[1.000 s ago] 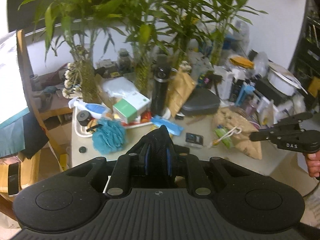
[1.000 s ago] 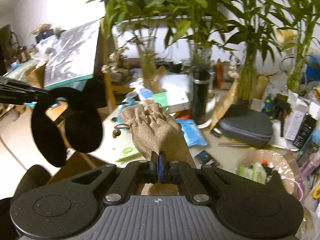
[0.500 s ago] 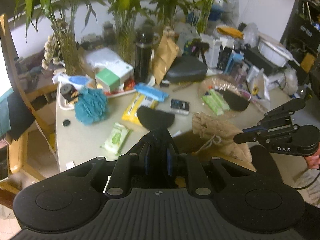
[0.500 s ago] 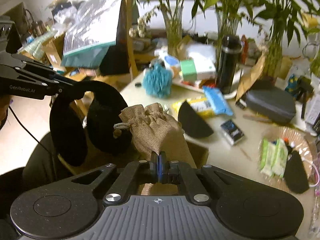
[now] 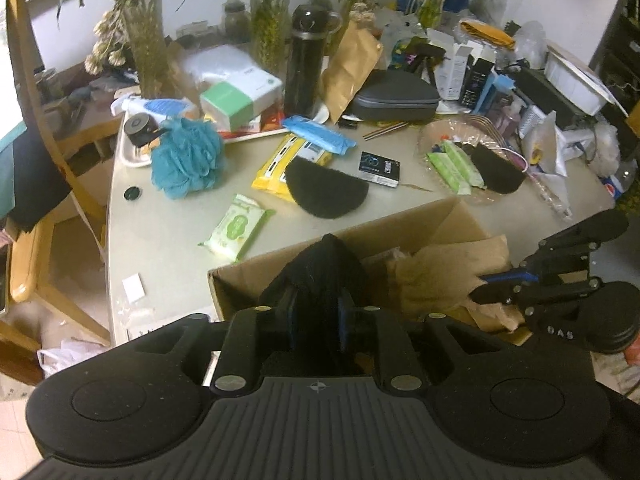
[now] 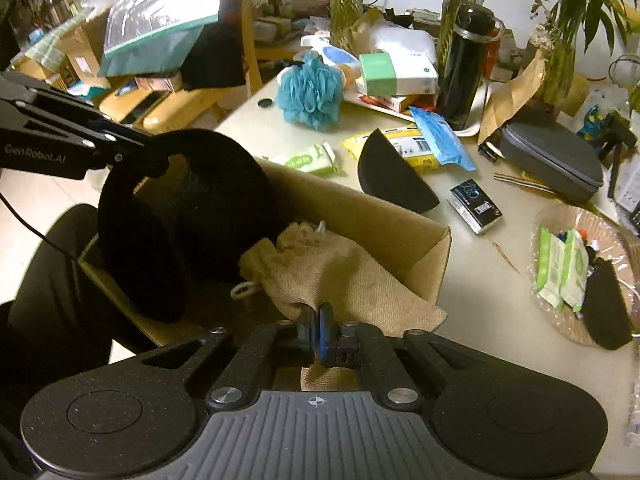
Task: Organize soft objects
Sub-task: 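Open the left tool to drop the foam pad while the right tool releases the pouch into the box, then move the left tool toward the wet-wipes pack while the right tool approaches the black tissue pack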
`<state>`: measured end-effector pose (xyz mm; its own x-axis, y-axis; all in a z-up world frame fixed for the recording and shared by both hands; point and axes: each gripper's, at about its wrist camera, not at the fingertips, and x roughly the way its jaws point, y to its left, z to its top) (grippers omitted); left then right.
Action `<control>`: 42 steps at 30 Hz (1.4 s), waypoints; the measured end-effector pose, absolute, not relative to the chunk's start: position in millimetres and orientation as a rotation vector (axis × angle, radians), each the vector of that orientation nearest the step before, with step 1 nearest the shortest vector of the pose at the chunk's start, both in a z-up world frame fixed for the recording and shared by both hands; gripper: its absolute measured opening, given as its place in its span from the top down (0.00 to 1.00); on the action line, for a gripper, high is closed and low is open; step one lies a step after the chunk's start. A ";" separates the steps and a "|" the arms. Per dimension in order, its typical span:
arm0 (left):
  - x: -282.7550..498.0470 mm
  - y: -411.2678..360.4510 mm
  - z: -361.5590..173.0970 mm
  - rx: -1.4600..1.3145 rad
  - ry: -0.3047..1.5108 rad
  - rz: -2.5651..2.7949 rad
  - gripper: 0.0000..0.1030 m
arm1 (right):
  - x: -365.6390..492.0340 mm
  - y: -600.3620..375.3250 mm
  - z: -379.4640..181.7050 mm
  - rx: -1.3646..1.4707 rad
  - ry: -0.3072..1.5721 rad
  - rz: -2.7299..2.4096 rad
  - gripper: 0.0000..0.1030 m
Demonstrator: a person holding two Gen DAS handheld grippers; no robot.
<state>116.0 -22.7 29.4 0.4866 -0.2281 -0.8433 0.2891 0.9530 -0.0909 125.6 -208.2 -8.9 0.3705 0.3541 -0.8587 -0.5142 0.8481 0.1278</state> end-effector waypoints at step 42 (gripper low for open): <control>82.6 46.9 43.1 -0.154 0.826 -0.106 0.43 | 120.4 -264.2 32.0 -0.129 0.884 0.079 0.00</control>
<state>82.6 46.9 43.1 0.6736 -0.1535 -0.7230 0.0339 0.9836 -0.1772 120.4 -264.2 32.0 0.6321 0.0151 -0.7747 -0.1220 0.9893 -0.0803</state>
